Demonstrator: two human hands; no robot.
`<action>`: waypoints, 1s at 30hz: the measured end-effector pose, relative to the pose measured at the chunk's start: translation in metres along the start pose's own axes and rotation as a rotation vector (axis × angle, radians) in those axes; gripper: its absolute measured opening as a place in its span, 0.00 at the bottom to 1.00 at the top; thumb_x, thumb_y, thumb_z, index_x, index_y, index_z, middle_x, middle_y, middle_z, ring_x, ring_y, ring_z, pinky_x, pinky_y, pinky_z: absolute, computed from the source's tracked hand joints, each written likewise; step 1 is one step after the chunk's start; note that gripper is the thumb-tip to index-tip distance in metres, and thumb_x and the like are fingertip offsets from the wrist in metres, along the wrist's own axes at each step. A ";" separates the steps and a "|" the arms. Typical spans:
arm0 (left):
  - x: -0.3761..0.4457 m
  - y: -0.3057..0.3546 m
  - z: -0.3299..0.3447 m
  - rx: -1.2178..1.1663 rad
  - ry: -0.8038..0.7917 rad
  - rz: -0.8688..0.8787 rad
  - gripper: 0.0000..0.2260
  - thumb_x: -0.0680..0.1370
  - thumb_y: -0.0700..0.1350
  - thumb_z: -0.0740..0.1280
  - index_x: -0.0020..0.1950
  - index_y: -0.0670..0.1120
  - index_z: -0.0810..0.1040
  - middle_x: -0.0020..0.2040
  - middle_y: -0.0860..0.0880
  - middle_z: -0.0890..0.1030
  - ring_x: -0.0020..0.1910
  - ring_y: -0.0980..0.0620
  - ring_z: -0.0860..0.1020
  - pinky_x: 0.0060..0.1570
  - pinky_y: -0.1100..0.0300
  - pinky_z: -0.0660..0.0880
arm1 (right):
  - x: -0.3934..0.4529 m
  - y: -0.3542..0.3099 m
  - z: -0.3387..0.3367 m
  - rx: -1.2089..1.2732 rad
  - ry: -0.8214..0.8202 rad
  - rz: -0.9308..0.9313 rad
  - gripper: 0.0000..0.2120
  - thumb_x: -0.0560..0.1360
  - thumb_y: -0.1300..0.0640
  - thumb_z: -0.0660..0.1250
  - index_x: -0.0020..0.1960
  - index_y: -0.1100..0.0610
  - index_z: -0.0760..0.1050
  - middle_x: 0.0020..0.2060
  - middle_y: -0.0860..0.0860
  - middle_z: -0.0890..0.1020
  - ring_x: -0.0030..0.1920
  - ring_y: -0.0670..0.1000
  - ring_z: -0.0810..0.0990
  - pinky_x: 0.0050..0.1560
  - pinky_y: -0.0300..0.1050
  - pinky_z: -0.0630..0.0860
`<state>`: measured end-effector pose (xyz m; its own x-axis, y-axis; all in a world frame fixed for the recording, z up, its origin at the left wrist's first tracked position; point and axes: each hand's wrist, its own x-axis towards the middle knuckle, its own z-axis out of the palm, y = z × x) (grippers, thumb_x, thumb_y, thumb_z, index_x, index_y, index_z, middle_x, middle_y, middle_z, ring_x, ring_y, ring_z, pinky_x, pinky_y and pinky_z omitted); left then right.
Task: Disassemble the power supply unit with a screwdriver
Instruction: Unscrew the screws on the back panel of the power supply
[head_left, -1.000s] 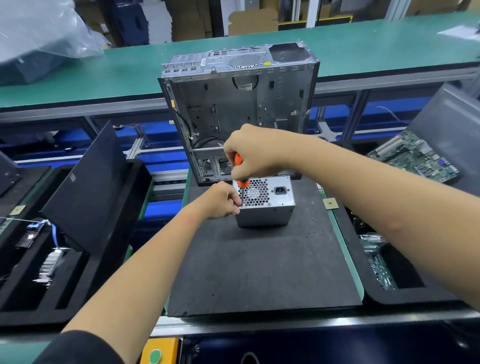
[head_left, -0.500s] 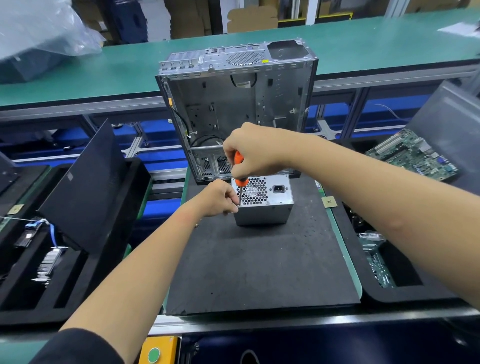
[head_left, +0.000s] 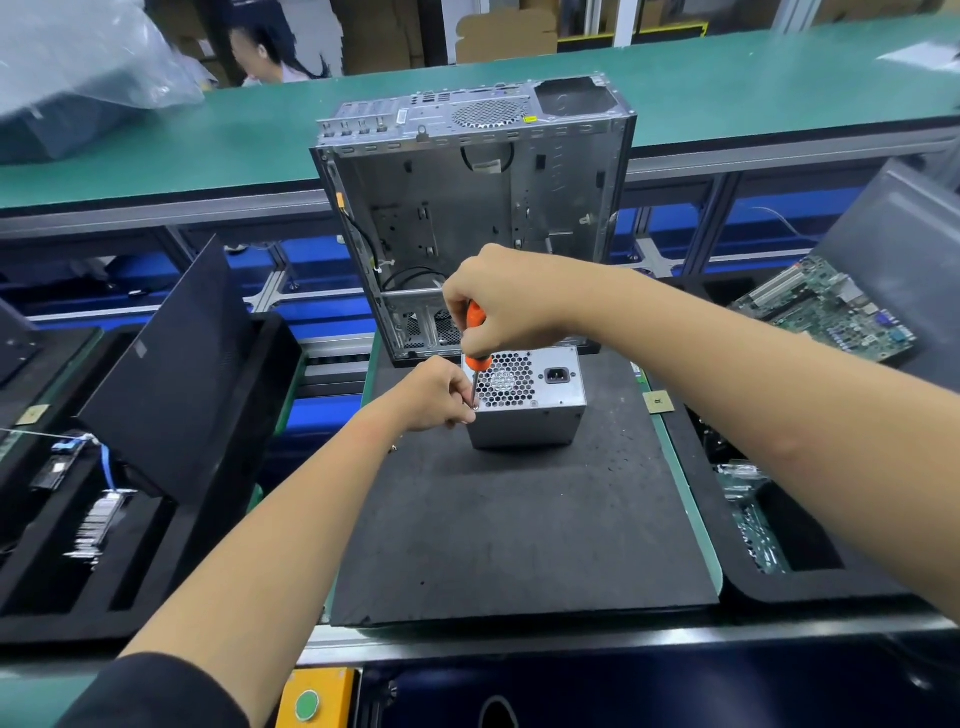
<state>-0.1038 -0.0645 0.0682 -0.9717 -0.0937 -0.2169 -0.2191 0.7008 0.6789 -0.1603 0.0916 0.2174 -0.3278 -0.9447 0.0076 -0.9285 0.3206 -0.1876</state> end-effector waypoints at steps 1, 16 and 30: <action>0.000 0.000 0.000 -0.003 0.001 0.000 0.11 0.69 0.30 0.72 0.33 0.43 0.75 0.26 0.45 0.77 0.28 0.46 0.76 0.35 0.54 0.78 | -0.001 0.000 -0.001 0.001 -0.001 0.000 0.07 0.70 0.53 0.69 0.44 0.57 0.78 0.37 0.46 0.76 0.36 0.41 0.71 0.32 0.41 0.67; 0.002 -0.001 -0.001 -0.057 -0.021 -0.046 0.04 0.69 0.30 0.70 0.40 0.36 0.77 0.23 0.54 0.76 0.27 0.51 0.75 0.37 0.55 0.76 | -0.005 -0.019 0.006 -0.167 -0.056 -0.146 0.08 0.70 0.53 0.67 0.45 0.56 0.75 0.34 0.45 0.68 0.43 0.56 0.76 0.33 0.46 0.69; 0.003 -0.002 -0.001 -0.050 -0.037 -0.051 0.08 0.69 0.31 0.71 0.36 0.41 0.75 0.23 0.53 0.76 0.31 0.44 0.77 0.40 0.49 0.79 | -0.009 -0.017 0.004 -0.122 -0.029 -0.137 0.09 0.71 0.52 0.70 0.41 0.55 0.72 0.32 0.45 0.68 0.39 0.53 0.72 0.33 0.45 0.66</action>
<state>-0.1061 -0.0669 0.0670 -0.9554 -0.1016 -0.2773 -0.2734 0.6596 0.7002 -0.1406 0.0943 0.2165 -0.1936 -0.9811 -0.0038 -0.9789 0.1934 -0.0662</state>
